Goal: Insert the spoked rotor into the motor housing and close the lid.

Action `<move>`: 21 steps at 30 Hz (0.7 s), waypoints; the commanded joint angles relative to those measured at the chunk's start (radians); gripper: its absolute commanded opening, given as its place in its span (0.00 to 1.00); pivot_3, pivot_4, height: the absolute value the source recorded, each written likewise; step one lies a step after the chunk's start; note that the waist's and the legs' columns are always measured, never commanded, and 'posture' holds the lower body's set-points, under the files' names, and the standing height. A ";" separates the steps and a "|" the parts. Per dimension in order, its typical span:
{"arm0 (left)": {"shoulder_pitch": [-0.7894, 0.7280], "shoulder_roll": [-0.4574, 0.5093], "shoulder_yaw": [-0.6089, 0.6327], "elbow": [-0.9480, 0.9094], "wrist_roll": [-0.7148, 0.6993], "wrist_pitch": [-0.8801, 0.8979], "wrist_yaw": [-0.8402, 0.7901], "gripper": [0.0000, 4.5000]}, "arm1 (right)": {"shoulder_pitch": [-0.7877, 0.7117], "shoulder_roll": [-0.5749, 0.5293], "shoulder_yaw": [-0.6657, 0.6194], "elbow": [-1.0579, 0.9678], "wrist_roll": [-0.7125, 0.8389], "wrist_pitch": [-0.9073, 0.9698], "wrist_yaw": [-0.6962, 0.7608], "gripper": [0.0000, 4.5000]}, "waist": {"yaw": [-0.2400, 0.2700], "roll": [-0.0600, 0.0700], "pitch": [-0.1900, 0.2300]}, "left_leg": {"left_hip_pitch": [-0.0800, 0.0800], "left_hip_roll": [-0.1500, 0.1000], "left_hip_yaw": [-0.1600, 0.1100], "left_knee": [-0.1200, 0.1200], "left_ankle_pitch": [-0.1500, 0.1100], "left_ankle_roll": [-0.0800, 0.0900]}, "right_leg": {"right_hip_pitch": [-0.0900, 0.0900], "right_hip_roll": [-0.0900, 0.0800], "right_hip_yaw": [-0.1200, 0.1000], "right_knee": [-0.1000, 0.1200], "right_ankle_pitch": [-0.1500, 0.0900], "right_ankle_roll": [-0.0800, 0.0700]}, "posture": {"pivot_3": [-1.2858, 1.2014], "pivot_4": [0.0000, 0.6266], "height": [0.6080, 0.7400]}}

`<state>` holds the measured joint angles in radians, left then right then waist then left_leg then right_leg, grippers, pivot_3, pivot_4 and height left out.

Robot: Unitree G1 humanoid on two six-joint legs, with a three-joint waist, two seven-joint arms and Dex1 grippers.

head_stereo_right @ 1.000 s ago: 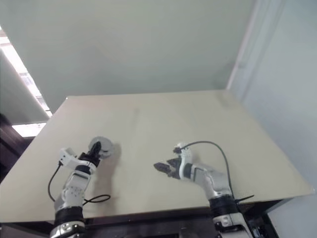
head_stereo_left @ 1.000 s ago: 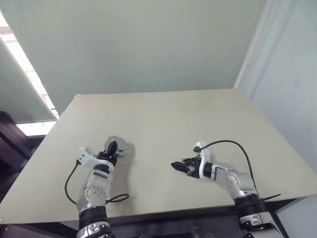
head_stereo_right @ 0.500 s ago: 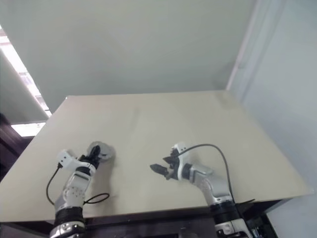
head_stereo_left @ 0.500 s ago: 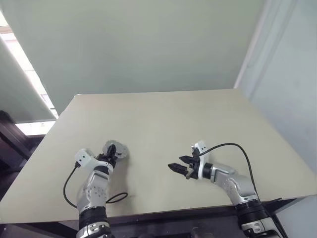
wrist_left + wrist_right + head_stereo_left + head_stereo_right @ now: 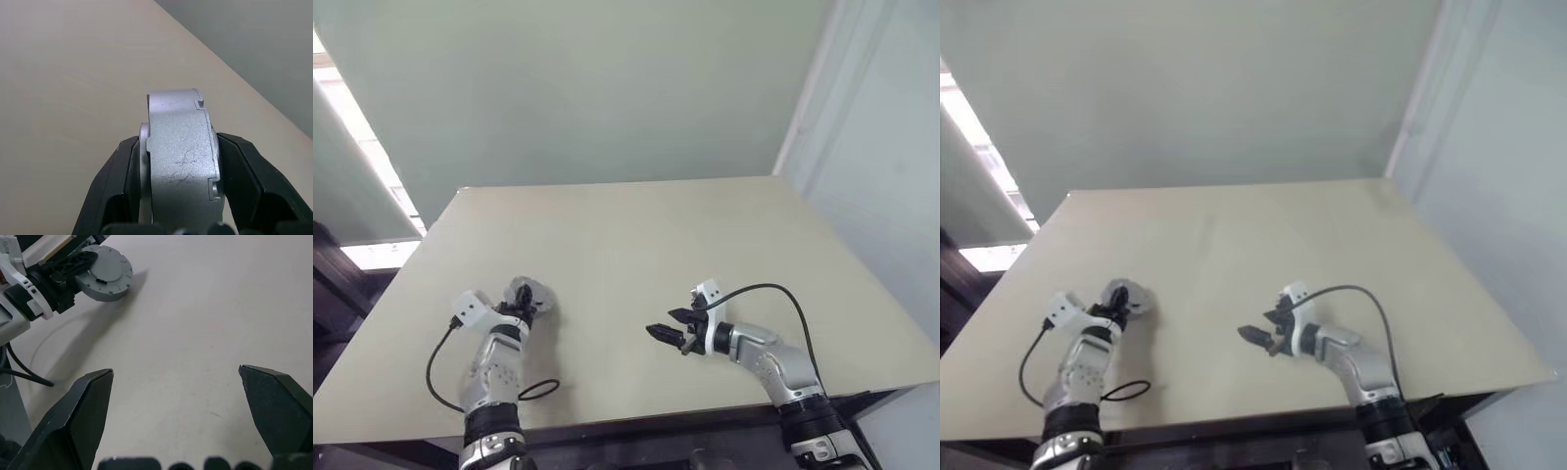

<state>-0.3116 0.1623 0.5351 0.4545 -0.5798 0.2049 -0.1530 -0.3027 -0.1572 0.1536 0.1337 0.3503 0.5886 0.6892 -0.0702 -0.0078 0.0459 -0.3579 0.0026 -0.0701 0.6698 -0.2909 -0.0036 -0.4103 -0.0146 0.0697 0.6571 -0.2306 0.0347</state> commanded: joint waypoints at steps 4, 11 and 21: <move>0.025 0.015 -0.058 -0.086 0.005 0.034 -0.073 0.60 | -0.015 0.002 -0.002 -0.022 -0.002 -0.022 -0.001 1.00 | 0.000 0.000 0.000 | 0.000 0.000 0.000 0.000 0.000 0.000 | 0.000 0.000 0.000 0.000 0.000 0.000 | 0.52 0.00 1.00; 0.035 0.007 -0.056 -0.108 -0.021 0.052 -0.115 0.97 | -0.018 0.000 0.001 -0.018 -0.005 -0.023 -0.002 1.00 | 0.009 0.000 0.000 | 0.000 0.000 -0.001 0.002 0.000 0.000 | 0.001 0.000 -0.001 0.001 0.000 0.000 | 0.52 0.00 1.00; 0.051 0.060 -0.023 -0.074 0.065 -0.027 -0.025 0.99 | -0.016 0.000 0.003 -0.009 -0.013 -0.026 0.002 1.00 | 0.018 0.000 0.000 | 0.000 0.000 -0.001 0.003 0.000 0.000 | 0.001 0.000 -0.001 0.001 0.000 0.000 | 0.52 0.00 1.00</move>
<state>-0.2491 0.1890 0.4961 0.4026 -0.5458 0.2272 -0.2025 -0.3028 -0.1578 0.1630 0.1414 0.3339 0.5831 0.6861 -0.0526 -0.0081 0.0456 -0.3577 0.0026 -0.0707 0.6725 -0.2909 -0.0036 -0.4091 -0.0147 0.0690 0.6579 -0.2305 0.0346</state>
